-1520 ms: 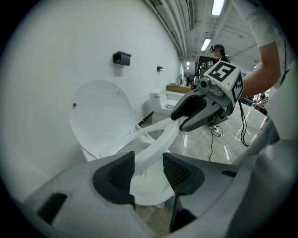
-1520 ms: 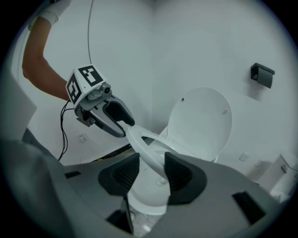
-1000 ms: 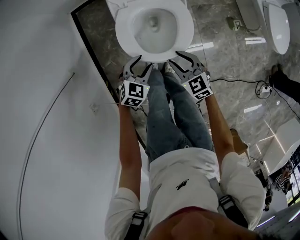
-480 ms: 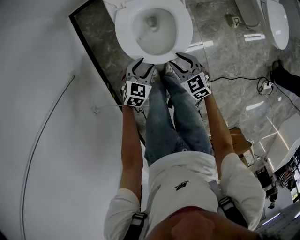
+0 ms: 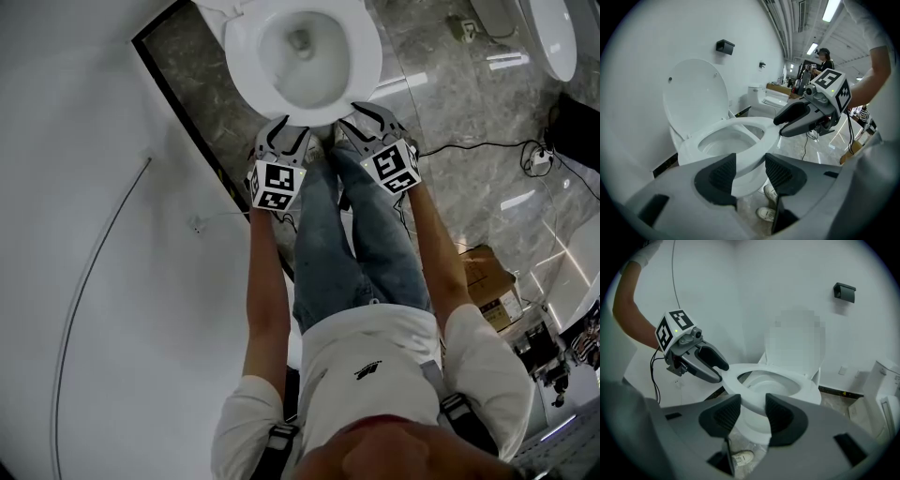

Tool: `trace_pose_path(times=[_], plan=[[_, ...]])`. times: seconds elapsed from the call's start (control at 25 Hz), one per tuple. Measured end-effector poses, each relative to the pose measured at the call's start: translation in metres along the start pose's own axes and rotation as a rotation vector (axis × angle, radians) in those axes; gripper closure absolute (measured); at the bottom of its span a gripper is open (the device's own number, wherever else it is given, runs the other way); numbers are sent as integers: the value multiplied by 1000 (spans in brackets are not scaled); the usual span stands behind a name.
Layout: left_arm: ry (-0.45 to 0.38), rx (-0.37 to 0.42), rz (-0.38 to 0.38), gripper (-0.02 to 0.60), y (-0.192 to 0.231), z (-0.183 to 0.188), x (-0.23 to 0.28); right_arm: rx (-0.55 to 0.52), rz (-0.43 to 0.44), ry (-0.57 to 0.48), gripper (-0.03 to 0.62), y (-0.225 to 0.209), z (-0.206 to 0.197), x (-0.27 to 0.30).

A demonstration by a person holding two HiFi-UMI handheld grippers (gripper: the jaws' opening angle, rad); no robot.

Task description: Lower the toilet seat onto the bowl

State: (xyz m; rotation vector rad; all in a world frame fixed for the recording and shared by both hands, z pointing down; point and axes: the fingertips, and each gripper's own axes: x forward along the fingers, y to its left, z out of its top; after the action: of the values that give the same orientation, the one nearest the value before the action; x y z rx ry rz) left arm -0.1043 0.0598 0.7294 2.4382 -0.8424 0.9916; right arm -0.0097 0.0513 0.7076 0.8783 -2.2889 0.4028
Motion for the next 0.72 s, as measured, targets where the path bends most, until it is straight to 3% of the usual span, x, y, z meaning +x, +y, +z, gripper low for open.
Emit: trace_pose_path(times=[0.72], plan=[[38,-17,-30,384,-4,-30,18,28,8,61,430,8,-31,18]])
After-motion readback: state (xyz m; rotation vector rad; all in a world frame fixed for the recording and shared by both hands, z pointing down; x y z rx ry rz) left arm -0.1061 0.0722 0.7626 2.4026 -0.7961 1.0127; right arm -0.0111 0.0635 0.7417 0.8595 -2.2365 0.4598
